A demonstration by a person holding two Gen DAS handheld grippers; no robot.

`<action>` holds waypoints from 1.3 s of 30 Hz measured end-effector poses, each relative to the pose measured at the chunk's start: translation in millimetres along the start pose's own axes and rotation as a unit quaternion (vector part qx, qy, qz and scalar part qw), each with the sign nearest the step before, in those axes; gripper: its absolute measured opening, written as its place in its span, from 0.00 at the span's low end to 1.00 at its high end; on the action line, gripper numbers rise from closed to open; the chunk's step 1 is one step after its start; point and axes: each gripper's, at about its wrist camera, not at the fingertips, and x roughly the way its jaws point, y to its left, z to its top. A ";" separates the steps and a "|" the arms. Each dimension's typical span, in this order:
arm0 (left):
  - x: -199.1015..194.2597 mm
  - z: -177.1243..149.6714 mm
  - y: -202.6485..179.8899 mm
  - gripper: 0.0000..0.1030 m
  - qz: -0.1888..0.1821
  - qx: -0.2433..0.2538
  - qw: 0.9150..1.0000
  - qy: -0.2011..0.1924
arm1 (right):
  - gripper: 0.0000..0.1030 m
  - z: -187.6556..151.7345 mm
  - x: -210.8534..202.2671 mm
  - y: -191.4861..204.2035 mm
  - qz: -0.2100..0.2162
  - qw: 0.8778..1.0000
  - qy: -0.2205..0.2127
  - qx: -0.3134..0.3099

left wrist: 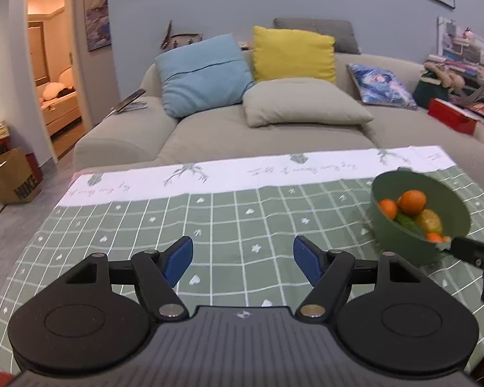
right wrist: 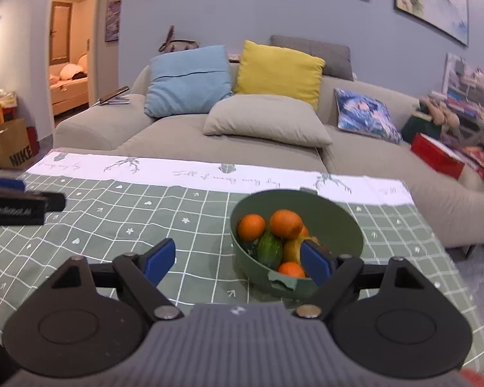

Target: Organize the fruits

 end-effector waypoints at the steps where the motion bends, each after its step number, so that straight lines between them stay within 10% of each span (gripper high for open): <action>1: 1.4 -2.7 -0.5 0.81 0.005 0.001 1.000 0.002 | 0.79 -2.7 4.0 -1.8 -0.002 1.000 0.004 0.007; 39: 12.5 -28.5 -0.1 0.82 0.014 0.008 0.999 0.044 | 0.83 -23.4 18.3 5.3 0.029 0.999 0.017 -0.011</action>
